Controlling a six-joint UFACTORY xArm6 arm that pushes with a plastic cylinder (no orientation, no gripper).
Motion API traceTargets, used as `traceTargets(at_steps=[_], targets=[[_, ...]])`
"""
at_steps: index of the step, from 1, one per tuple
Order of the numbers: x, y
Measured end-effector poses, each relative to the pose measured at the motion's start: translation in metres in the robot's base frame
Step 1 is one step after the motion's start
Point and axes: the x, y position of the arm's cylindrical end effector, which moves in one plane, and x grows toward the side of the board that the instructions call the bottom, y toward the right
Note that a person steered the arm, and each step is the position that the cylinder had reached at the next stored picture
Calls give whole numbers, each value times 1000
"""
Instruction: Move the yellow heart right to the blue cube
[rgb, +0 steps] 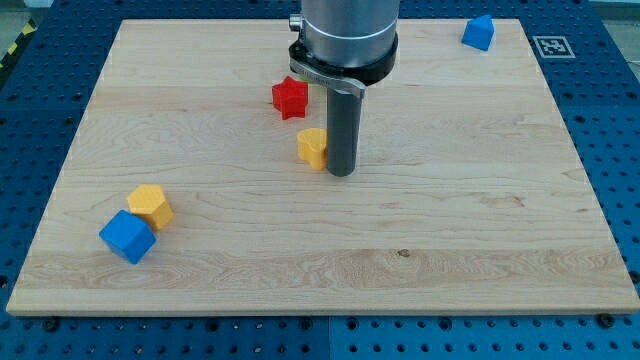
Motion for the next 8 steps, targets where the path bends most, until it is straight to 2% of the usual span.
traceTargets(at_steps=[1,2,3,4,6,8], targets=[[-32,19],[-75,-6],[-22,-28],[-16,-29],[30,-29],[18,-24]])
